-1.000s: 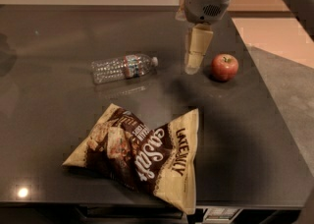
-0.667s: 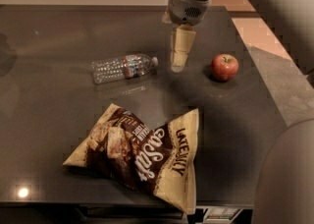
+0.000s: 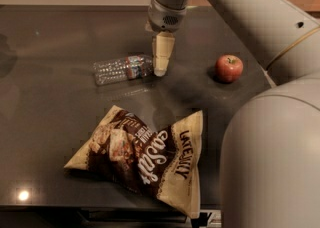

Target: Pick water bottle

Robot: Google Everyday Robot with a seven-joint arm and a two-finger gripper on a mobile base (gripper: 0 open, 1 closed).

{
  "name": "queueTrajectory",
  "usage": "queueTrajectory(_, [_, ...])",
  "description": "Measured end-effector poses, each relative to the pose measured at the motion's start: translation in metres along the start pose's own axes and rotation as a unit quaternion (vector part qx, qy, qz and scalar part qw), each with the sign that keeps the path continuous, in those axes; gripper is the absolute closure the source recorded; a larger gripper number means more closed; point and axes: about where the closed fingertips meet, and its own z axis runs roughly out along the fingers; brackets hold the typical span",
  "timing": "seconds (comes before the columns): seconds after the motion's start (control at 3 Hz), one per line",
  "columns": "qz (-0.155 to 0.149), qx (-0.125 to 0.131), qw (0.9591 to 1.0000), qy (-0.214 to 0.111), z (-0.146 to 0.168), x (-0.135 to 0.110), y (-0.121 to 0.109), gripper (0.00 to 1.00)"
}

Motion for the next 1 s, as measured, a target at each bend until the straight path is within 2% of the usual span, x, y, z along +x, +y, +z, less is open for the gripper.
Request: queueTrajectory(1.0, [-0.065,-0.039,0.9967,0.031,0.053,-0.042,0.002,0.0])
